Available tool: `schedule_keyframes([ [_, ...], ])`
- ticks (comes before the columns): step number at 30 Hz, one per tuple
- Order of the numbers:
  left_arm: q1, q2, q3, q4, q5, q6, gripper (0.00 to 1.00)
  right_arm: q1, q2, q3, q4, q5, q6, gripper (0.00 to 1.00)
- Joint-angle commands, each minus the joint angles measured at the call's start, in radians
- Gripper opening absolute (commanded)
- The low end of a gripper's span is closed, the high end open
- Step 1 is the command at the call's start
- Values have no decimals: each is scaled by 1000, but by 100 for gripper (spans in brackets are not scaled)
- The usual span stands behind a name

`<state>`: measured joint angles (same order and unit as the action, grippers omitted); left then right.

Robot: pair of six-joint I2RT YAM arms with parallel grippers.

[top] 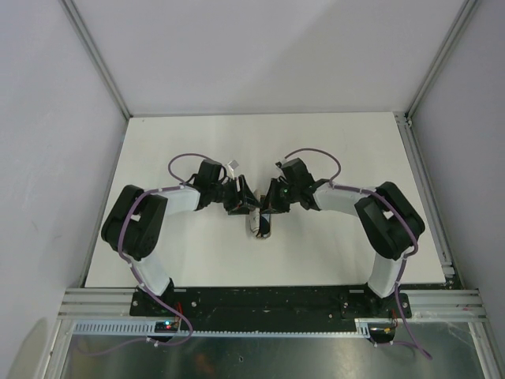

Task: Organize the sunglasses

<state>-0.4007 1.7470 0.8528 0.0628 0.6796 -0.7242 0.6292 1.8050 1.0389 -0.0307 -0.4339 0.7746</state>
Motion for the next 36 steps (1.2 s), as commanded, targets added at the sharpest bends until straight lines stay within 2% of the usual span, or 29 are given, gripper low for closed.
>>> schedule_keyframes([
  [1, -8, 24, 2, -54, -39, 50, 47, 24, 43, 26, 104, -51, 27, 0],
  [6, -8, 28, 1, -56, -45, 56, 47, 25, 64, 26, 94, -43, 25, 0],
  [12, -8, 40, 9, -57, -57, 63, 47, 9, 3, 26, 74, -47, 12, 0],
  [20, -9, 51, 33, -119, -84, 85, 47, -28, -81, 26, 64, -73, -2, 10],
  [25, -9, 52, 51, -151, -101, 99, 47, -50, -109, 26, 11, -63, -24, 11],
  [30, -8, 80, 119, -268, -166, 165, 46, -72, -149, 15, -92, -6, -94, 11],
  [36, -14, 112, 203, -408, -310, 226, 46, -121, -226, -84, -109, 17, -124, 12],
])
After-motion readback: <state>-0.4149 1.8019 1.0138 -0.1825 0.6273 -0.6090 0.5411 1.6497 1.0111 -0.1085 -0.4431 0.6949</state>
